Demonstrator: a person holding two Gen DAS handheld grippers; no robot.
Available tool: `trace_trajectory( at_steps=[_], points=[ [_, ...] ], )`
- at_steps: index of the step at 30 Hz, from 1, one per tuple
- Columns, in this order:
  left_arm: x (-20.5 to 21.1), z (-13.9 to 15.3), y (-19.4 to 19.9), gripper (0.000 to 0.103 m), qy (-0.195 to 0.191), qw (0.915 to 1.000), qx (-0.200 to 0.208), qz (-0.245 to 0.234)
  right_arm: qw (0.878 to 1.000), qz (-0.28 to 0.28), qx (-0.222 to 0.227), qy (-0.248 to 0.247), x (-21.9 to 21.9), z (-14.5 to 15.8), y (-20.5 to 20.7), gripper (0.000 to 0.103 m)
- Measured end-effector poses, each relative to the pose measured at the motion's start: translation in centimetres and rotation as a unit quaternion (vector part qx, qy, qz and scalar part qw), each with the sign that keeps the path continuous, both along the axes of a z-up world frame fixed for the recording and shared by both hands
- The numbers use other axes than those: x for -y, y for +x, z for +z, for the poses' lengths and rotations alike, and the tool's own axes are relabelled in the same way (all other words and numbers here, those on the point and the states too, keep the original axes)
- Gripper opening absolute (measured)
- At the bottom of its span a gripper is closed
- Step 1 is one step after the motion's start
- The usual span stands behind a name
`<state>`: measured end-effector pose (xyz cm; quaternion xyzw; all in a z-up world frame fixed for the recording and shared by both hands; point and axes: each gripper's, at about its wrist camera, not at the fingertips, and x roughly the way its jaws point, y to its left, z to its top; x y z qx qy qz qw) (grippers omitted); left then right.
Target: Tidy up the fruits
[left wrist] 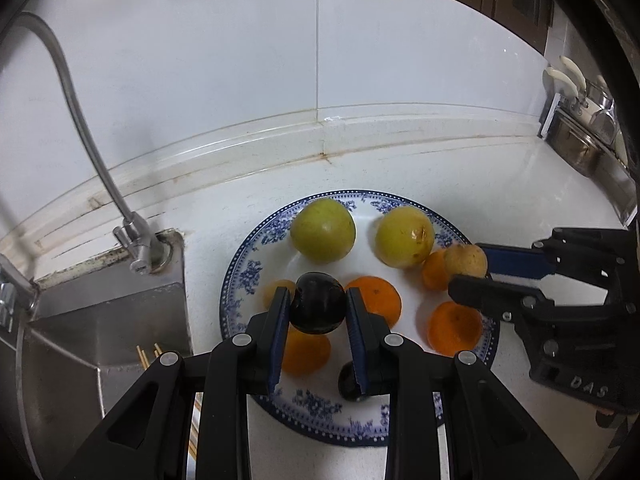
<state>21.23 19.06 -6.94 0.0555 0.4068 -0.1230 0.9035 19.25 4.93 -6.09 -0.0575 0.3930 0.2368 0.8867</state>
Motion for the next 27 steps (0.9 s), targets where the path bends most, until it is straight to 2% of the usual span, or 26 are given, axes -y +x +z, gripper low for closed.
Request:
trace_trajectory(
  at_steps=[9,11,13,15,16,20,22,24,27],
  points=[
    [0.4,0.1,1.2,0.028,-0.015,0.9998,-0.002,-0.016,1.000,-0.021,-0.002,-0.001,-0.1,-0.3,0.2,0.027],
    [0.5,0.1,1.3,0.033,-0.016,0.9997,0.001,-0.021,1.000,-0.025,0.000,-0.002,-0.1,-0.3,0.2,0.027],
    [0.5,0.3,1.2,0.043,-0.014,0.9997,0.006,-0.021,1.000,-0.028,0.002,0.000,-0.1,-0.2,0.2,0.028],
    [0.5,0.6,1.0,0.045,-0.015,0.9996,0.010,-0.022,0.999,-0.033,0.008,-0.004,0.0,-0.1,0.1,0.035],
    [0.5,0.8,0.8,0.045,-0.012,0.9997,0.013,-0.019,0.999,-0.037,0.013,-0.005,0.1,0.0,0.0,0.042],
    [0.8,1.7,-0.8,0.047,0.003,0.9995,0.028,-0.010,0.998,-0.051,0.031,-0.007,0.9,0.8,-0.9,0.043],
    [1.0,2.3,-1.9,0.053,0.010,0.9992,0.040,-0.002,0.997,-0.059,0.039,-0.008,1.4,1.3,-1.6,0.043],
    [1.2,3.2,-3.3,0.054,0.014,0.9983,0.055,0.014,0.996,-0.067,0.049,-0.011,2.1,1.9,-2.6,0.048],
    [1.6,4.4,-5.4,0.063,0.006,0.9965,0.072,0.041,0.994,-0.080,0.068,-0.011,3.3,2.8,-4.1,0.055]
  ],
)
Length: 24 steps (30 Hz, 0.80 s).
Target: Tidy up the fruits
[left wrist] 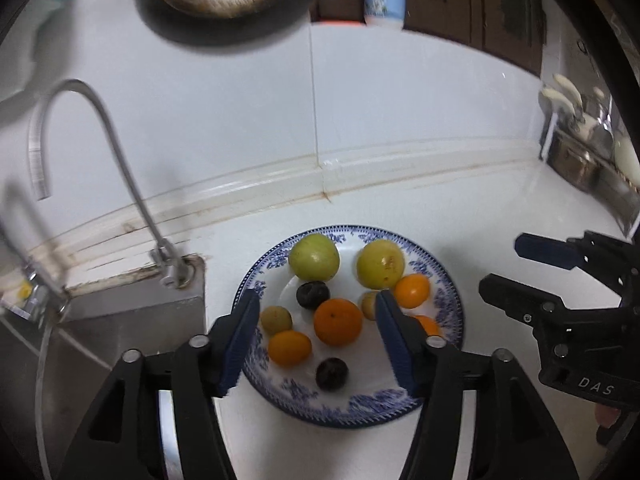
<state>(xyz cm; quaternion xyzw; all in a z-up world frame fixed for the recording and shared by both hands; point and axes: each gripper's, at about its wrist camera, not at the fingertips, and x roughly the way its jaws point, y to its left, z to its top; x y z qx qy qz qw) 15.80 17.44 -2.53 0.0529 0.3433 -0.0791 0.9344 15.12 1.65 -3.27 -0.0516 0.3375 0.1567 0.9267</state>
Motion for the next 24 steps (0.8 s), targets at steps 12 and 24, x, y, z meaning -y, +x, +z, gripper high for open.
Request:
trace_trajectory(
  at_steps=[12,24],
  points=[
    [3.2,3.8,-10.1,0.101,-0.011,0.9947,0.073,0.072,0.998,-0.035,0.053,0.022,5.5,3.3,-7.3,0.081],
    [7.1,5.2,-18.8,0.103,-0.003,0.9924,0.094,0.079,0.995,-0.063,0.073,0.033,10.5,4.2,-15.7,0.092]
  ],
)
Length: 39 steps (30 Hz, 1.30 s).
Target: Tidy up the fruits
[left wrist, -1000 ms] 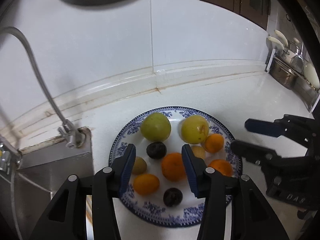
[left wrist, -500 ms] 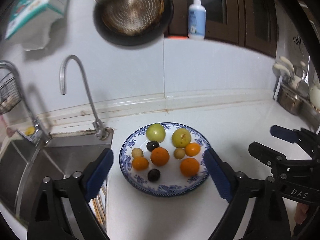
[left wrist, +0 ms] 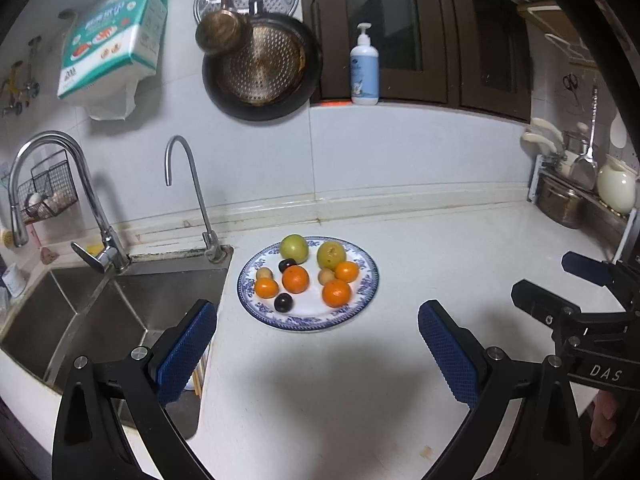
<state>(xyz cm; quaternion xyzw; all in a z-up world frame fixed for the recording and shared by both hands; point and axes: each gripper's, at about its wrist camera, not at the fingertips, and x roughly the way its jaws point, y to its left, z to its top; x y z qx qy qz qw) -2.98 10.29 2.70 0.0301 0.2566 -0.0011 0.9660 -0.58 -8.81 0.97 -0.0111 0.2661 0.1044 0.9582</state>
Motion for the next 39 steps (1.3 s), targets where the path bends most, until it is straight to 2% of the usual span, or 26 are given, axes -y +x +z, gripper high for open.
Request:
trace_trajectory(
  at_steps=[10,18,39],
  points=[
    [3.1,1.6,-5.7,0.103,0.003,0.9998,0.022,-0.003,1.000,-0.006,0.010,-0.001,3.1,1.1,-5.9,0.092],
    [4.6,2.2,-8.3,0.103,0.016,0.9995,0.028,0.006,1.000,-0.012,0.013,0.000,5.1,1.6,-9.1,0.092],
    [6.4,2.5,-10.5,0.103,0.023,0.9987,0.045,0.009,0.999,-0.023,0.028,-0.008,7.3,2.1,-11.7,0.092]
  ],
)
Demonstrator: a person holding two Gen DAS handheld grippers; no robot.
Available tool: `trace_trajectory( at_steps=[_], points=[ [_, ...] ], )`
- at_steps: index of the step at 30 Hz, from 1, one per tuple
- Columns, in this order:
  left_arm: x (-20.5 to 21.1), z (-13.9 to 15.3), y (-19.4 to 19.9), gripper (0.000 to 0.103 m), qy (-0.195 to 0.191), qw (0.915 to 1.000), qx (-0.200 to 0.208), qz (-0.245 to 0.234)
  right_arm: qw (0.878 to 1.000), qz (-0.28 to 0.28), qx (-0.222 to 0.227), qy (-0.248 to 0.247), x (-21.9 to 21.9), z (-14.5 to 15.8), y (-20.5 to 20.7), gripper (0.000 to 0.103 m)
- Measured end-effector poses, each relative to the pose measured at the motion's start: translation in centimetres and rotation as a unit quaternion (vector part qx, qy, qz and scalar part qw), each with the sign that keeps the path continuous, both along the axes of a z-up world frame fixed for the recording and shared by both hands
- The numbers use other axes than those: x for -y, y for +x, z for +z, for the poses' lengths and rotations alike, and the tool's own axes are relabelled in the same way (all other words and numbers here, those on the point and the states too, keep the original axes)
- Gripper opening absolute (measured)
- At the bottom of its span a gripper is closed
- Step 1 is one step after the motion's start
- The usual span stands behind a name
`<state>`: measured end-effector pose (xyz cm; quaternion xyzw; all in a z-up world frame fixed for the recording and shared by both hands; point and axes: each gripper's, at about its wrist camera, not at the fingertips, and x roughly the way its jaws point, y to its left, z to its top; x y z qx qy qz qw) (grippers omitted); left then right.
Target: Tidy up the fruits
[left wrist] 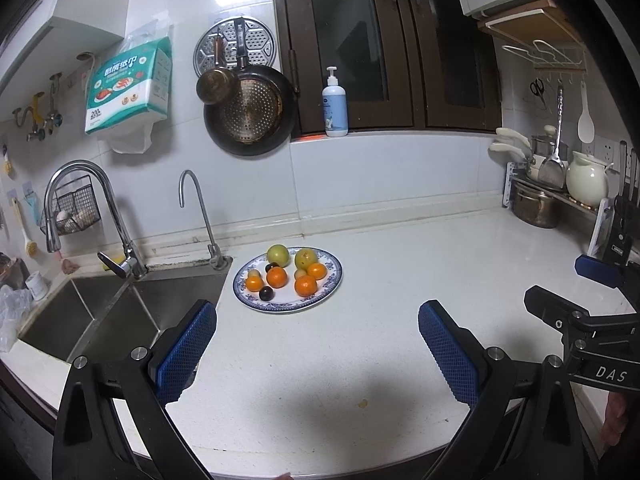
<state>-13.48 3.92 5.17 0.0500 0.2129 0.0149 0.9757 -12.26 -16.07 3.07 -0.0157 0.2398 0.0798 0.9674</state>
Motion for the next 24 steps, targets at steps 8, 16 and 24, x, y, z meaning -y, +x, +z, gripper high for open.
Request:
trace_trajectory(
  at_steps=[8,16,24],
  points=[
    [-0.03,0.13,-0.28,0.103,0.001,1.0000,0.005,0.001,1.000,0.004,-0.001,0.001,0.18,-0.06,0.07,0.092],
    [0.04,0.25,-0.32,0.103,0.001,0.9999,0.010,-0.001,1.000,0.005,-0.003,0.005,0.21,-0.10,0.07,0.092],
    [-0.03,0.24,0.00,0.103,0.002,1.0000,0.009,-0.002,1.000,0.005,-0.004,0.006,0.16,-0.24,0.26,0.092]
  ],
)
